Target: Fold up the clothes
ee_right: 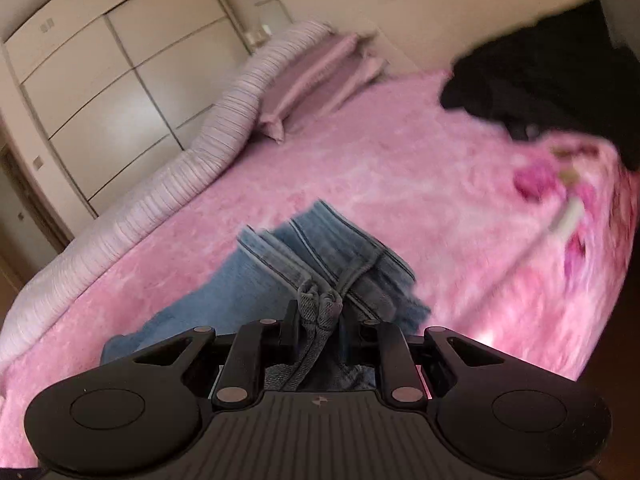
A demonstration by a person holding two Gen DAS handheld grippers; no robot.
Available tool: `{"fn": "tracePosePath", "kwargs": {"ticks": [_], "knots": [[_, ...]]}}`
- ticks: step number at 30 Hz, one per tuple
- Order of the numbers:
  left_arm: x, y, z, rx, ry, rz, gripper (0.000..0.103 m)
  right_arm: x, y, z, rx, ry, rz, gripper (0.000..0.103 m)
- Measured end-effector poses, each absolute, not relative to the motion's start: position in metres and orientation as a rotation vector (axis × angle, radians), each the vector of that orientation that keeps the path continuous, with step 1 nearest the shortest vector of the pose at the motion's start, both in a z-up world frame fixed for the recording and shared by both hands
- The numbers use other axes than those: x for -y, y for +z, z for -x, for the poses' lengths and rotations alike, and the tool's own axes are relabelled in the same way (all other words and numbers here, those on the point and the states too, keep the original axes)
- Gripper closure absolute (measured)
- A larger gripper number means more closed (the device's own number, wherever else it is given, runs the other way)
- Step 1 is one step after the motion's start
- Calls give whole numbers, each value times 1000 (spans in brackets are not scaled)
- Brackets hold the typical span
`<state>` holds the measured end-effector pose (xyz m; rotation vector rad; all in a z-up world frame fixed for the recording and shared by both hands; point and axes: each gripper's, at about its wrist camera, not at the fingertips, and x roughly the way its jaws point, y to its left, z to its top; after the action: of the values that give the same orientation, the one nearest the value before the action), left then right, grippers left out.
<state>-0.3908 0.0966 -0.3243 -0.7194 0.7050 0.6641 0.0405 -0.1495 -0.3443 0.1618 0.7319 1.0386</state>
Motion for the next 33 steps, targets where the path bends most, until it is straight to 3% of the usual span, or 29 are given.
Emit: {"fn": "tracePosePath", "kwargs": {"ticks": [5, 9, 14, 19, 23, 24, 25, 28, 33], "knots": [[-97, -326, 384, -701, 654, 723, 89, 141, -322, -41, -562, 1090, -141, 87], [-96, -329, 377, -716, 653, 708, 90, 139, -352, -64, -711, 1009, -173, 87], [-98, -327, 379, -705, 652, 705, 90, 143, -340, -56, -600, 995, -202, 87], [-99, -333, 380, -707, 658, 713, 90, 135, -367, -72, -723, 952, -144, 87], [-96, -326, 382, -710, 659, 697, 90, 145, -348, -74, -735, 933, -162, 80], [-93, -322, 384, -708, 658, 688, 89, 150, -339, -67, -688, 918, -136, 71], [-91, -318, 387, -706, 656, 679, 89, 154, -330, -60, -635, 902, -107, 68], [-83, -312, 390, -712, 645, 663, 89, 160, -308, -30, -487, 957, 29, 68], [-70, -331, 384, -761, 641, 648, 90, 127, -337, -7, -486, 1065, 334, 68]]}}
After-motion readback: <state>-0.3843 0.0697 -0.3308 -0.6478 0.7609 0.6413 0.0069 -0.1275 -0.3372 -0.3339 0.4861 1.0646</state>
